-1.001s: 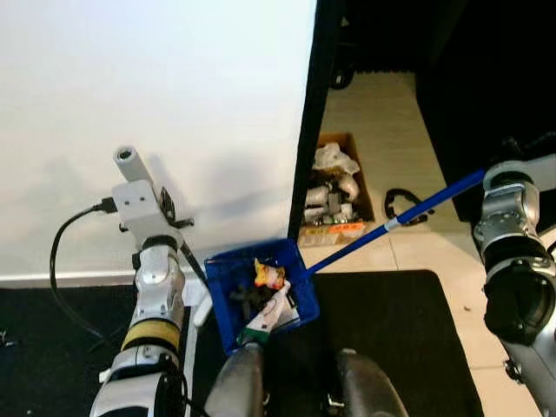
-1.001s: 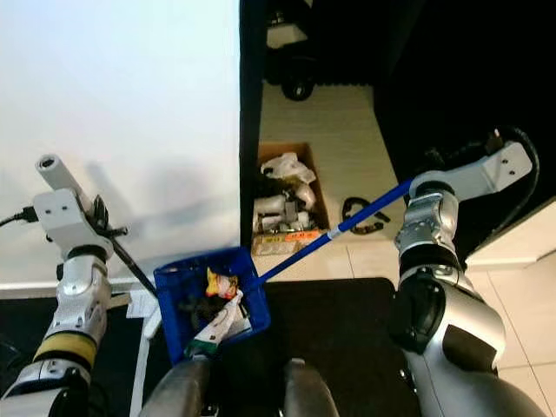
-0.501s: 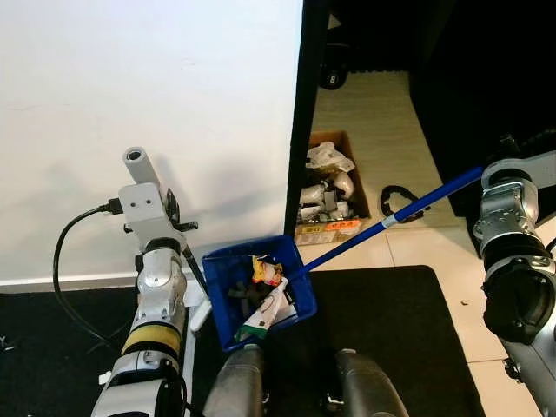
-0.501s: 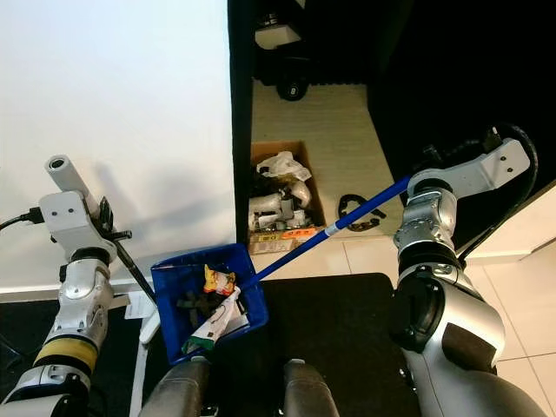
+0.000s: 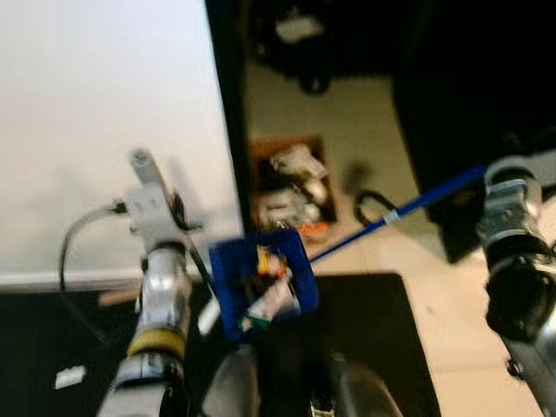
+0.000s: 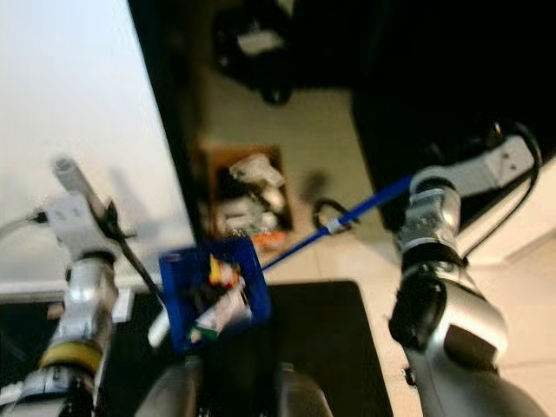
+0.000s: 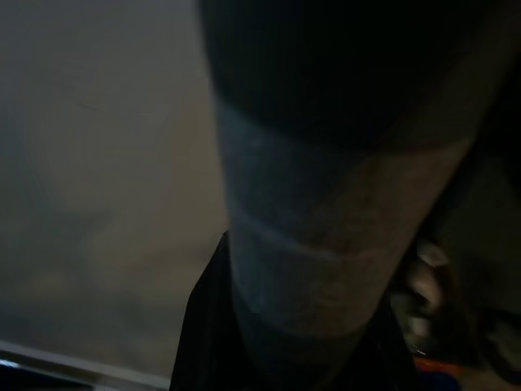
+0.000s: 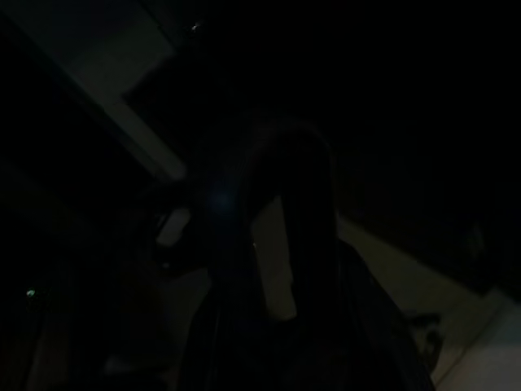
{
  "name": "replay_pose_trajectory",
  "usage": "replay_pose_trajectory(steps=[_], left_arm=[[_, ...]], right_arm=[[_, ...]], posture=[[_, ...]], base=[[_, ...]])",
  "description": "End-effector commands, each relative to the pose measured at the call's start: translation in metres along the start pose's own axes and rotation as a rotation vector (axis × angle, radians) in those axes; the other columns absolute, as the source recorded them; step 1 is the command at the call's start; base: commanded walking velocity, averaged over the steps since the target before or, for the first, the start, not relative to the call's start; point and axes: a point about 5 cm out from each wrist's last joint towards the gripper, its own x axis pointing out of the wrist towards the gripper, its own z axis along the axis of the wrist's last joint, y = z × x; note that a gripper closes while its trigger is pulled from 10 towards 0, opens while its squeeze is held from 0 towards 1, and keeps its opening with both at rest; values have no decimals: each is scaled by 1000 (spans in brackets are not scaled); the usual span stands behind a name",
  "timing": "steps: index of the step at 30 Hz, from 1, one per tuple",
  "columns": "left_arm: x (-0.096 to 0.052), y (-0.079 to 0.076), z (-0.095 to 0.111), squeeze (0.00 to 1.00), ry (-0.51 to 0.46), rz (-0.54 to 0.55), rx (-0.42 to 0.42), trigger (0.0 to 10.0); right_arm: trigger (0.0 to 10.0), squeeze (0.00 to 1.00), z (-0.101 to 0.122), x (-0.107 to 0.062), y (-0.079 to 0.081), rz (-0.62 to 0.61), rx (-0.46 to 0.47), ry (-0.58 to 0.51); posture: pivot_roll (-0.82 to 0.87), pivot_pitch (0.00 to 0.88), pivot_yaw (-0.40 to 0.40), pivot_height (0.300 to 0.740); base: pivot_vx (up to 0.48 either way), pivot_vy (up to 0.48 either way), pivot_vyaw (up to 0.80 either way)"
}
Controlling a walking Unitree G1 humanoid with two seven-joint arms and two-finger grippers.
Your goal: Sweep floor
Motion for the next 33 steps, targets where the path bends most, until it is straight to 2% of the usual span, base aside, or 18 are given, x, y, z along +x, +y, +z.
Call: replay_pose_trajectory(steps=[1, 3, 5, 7, 10, 15, 19, 20, 21, 23, 24, 25, 27, 28, 29, 32, 33], left_arm=[[-1, -2, 3, 0, -14, 11, -8, 10000], [-1, -1, 3, 0, -14, 16, -6, 10000], [0, 4, 2, 0, -9, 38, 7, 10000], [0, 4, 2, 0, -9, 38, 7, 10000], [1, 10, 1, 0, -1, 72, 17, 10000], [2, 15, 2, 0, 0, 92, 27, 10000], [3, 21, 1, 0, 22, 125, 25, 10000], [3, 25, -2, 0, 45, 146, 62, 10000], [3, 25, -2, 0, 45, 146, 62, 10000], [3, 32, -5, 0, 68, 164, 150, 10000], [3, 32, -5, 0, 68, 164, 150, 10000], [3, 35, -6, 0, 73, 175, 188, 10000], [2, 47, -9, 0, 113, 205, 321, 10000], [2, 51, -8, 0, 114, 223, 343, 10000], [2, 58, -6, 0, 113, 257, 357, 10000], [2, 63, -3, 0, 100, 284, 356, 10000], [2, 67, 0, 0, 88, 318, 292, 10000]], right_arm=[[10000, 0, 1, 2, 5, 10, 35, 5], [10000, 0, 1, 2, 6, 21, 30, 7], [10000, 0, -4, 2, 16, 79, -12, 26], [10000, 0, -4, 2, 16, 79, -12, 26], [10000, 0, -13, -1, 29, 154, -71, 54], [10000, 0, -16, -2, 33, 175, -85, 63], [10000, 0, -19, -2, 36, 184, -71, 68], [10000, 0, -19, -3, 37, 191, -65, 68], [10000, 0, -19, -3, 37, 191, -65, 68], [10000, 0, -21, -4, 37, 198, -62, 78], [10000, 0, -21, -4, 37, 198, -62, 78], [10000, 0, -22, -4, 37, 200, -62, 83], [10000, 0, -23, -4, 35, 198, -65, 90], [10000, 0, -23, -4, 34, 195, -66, 90], [10000, 0, -23, -4, 32, 185, -69, 88], [10000, 0, -22, -4, 30, 177, -73, 86], [10000, 0, -23, -5, 27, 169, -86, 89]], posture=[[45, 51, -46, 731], [45, 51, -46, 731], [44, 50, -48, 731], [44, 50, -48, 731], [43, 47, -50, 731], [44, 42, -53, 731], [43, 40, -54, 731], [43, 40, -54, 731], [43, 40, -54, 731], [41, 44, -54, 731], [41, 44, -54, 731], [41, 44, -54, 731], [42, 50, -53, 731], [42, 50, -53, 731], [43, 52, -51, 731], [44, 52, -51, 731], [46, 55, -50, 731]], base=[[0, -480, 0], [0, -480, 0], [0, -480, 266], [0, -480, 531], [0, -480, 777], [0, -480, 775], [0, -146, 387], [0, 0, 0], [0, 0, 0], [0, 0, 0], [0, 0, 0], [0, 0, 0], [0, 0, 0], [0, 0, 0], [0, 0, 0], [0, 0, 0], [0, 0, 0]])
